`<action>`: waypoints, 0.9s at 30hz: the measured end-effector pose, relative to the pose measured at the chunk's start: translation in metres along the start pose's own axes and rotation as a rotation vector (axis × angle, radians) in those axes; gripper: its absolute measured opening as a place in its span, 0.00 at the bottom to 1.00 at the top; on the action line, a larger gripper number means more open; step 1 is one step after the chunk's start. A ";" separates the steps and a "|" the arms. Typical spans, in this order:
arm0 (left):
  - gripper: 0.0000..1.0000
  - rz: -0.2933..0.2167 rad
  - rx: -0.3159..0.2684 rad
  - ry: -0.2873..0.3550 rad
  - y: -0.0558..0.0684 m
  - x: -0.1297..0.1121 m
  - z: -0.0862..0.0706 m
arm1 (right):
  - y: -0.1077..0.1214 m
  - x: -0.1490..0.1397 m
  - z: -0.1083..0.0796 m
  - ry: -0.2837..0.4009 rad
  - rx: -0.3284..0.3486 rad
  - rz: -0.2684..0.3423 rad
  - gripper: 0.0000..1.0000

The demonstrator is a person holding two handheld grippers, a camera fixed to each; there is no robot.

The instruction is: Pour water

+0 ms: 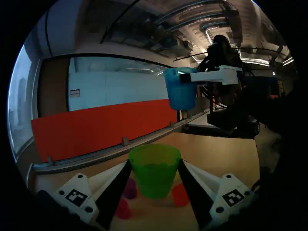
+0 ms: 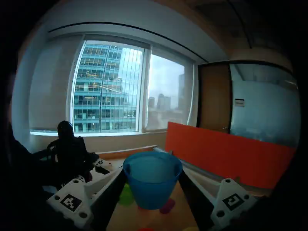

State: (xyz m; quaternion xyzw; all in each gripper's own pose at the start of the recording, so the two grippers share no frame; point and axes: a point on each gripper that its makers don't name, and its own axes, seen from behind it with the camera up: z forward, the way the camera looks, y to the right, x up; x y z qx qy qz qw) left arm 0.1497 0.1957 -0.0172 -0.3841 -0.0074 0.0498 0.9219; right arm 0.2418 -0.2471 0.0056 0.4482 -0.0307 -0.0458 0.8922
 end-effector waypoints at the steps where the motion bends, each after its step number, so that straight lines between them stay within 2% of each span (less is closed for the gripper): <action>1: 0.85 0.001 0.000 -0.001 0.000 0.000 0.000 | 0.001 -0.002 -0.001 -0.003 -0.003 0.001 0.91; 11: 0.85 0.011 0.003 -0.022 -0.004 -0.004 0.000 | 0.014 -0.026 -0.012 -0.041 -0.038 -0.016 0.92; 27: 0.85 0.028 0.000 -0.086 -0.009 -0.024 0.001 | 0.035 -0.076 -0.039 -0.105 -0.090 0.004 0.93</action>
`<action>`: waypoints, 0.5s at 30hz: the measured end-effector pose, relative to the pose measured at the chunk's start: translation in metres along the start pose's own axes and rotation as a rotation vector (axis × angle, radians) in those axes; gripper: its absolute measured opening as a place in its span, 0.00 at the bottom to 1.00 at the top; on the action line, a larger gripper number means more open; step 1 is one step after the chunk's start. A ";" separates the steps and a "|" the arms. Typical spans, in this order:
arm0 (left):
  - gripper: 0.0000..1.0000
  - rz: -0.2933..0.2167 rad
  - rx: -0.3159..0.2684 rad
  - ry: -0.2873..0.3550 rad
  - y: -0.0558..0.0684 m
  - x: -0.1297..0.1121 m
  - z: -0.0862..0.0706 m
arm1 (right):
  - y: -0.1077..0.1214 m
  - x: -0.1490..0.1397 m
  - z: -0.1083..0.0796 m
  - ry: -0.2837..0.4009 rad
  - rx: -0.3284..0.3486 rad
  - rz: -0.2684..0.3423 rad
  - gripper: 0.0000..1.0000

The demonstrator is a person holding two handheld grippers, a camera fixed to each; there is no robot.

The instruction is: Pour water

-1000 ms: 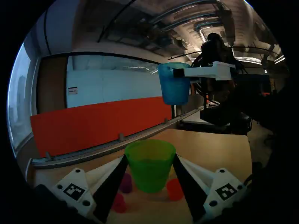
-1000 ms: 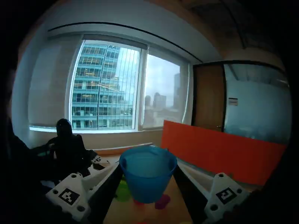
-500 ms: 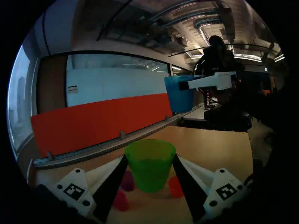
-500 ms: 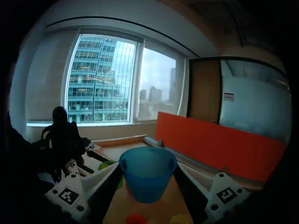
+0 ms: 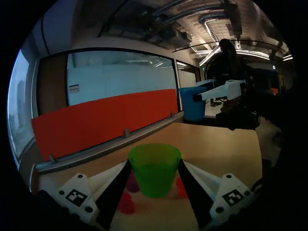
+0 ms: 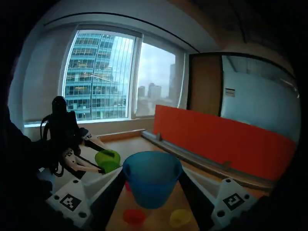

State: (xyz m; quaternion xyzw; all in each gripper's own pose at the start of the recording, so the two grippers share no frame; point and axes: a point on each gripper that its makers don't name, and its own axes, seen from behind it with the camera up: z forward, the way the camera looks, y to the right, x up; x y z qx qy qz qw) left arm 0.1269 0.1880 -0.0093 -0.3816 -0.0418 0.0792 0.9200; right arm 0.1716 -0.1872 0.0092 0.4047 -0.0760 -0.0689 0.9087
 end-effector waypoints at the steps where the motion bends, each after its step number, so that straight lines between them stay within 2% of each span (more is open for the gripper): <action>1: 0.85 0.000 -0.001 -0.005 0.000 -0.002 0.001 | 0.001 -0.003 -0.001 -0.002 0.000 0.005 0.93; 15: 0.85 0.007 -0.029 -0.105 0.003 -0.034 0.010 | 0.015 -0.053 -0.009 -0.059 -0.015 0.044 0.93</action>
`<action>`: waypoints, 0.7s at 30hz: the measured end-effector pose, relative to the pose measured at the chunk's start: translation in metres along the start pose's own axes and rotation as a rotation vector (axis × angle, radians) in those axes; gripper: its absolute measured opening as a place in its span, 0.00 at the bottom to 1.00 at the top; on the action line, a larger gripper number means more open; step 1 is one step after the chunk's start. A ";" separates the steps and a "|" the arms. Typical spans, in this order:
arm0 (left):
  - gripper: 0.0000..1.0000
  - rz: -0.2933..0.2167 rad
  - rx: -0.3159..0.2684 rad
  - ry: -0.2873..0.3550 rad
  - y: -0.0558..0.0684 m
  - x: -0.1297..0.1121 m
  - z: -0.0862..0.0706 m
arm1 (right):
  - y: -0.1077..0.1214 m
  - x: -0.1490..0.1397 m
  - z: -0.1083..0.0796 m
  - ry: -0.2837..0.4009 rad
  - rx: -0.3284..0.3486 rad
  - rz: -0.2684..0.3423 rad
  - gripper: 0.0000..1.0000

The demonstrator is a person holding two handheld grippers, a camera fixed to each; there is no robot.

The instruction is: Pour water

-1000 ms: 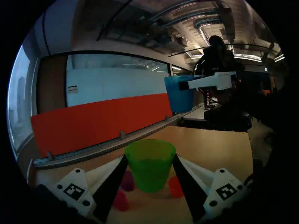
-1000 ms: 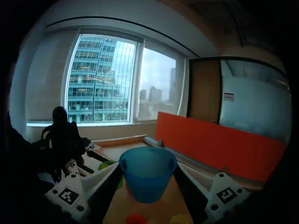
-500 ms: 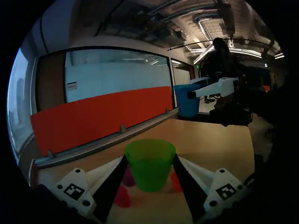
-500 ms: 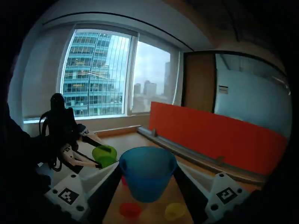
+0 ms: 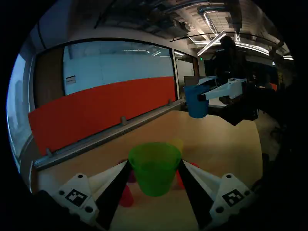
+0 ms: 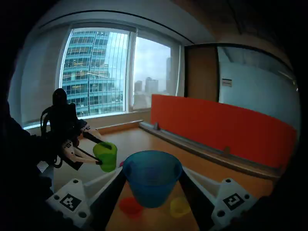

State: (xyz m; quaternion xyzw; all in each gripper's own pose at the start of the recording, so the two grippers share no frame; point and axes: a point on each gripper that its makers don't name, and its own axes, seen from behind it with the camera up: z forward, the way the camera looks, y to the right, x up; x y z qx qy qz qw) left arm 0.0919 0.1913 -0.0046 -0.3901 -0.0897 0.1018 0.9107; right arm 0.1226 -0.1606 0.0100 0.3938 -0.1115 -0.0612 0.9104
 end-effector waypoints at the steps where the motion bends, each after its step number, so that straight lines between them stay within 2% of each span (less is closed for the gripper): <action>1: 0.85 0.001 -0.002 -0.006 0.000 -0.002 0.001 | 0.001 -0.004 0.000 -0.006 -0.001 0.002 0.93; 21: 0.85 -0.009 -0.054 -0.178 0.007 -0.053 0.023 | 0.011 -0.075 0.003 -0.151 0.010 0.000 0.93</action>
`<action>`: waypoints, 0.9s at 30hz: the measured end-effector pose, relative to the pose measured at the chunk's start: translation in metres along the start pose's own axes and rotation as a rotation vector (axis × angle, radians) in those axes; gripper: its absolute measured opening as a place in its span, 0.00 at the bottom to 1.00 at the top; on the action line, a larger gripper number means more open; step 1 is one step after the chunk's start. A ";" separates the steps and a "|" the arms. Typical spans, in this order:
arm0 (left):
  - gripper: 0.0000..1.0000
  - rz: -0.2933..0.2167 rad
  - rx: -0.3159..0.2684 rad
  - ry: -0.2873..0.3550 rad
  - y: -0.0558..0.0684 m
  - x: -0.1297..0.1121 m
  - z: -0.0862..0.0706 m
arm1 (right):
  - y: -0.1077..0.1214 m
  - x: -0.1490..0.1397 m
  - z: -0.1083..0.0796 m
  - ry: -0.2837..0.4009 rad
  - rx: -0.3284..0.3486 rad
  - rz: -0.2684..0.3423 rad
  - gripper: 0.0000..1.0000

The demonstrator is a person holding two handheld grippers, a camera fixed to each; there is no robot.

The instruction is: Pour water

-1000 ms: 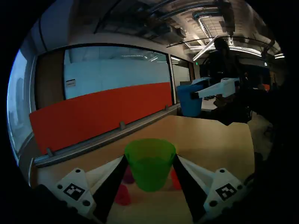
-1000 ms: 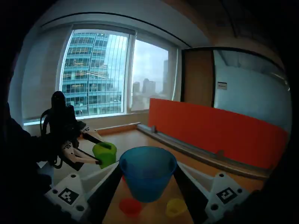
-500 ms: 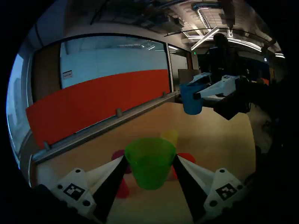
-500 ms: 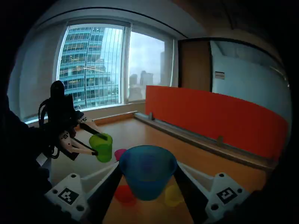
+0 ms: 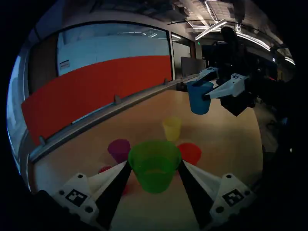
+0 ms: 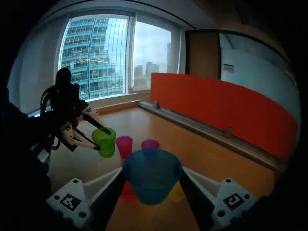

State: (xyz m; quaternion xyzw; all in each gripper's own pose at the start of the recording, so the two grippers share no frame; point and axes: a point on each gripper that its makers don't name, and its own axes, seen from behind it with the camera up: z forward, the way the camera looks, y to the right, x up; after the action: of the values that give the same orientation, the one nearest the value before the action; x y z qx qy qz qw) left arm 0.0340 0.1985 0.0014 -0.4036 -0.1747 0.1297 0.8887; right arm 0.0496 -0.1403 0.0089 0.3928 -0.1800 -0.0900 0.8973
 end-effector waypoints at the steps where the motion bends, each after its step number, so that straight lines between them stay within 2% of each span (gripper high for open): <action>1: 0.85 0.002 -0.003 -0.009 0.000 -0.002 0.001 | 0.000 -0.003 0.001 -0.006 0.002 0.000 0.93; 9: 0.85 0.012 -0.026 -0.075 0.005 -0.021 0.011 | 0.001 -0.026 0.008 -0.062 0.017 0.004 0.93; 27: 0.85 0.009 -0.072 -0.170 0.009 -0.057 0.032 | 0.001 -0.088 0.027 -0.191 0.028 -0.014 0.93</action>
State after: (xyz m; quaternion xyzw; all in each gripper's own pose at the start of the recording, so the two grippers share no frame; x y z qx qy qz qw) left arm -0.0313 0.2045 0.0021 -0.4235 -0.2523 0.1612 0.8550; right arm -0.0417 -0.1311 0.0048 0.3961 -0.2633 -0.1307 0.8699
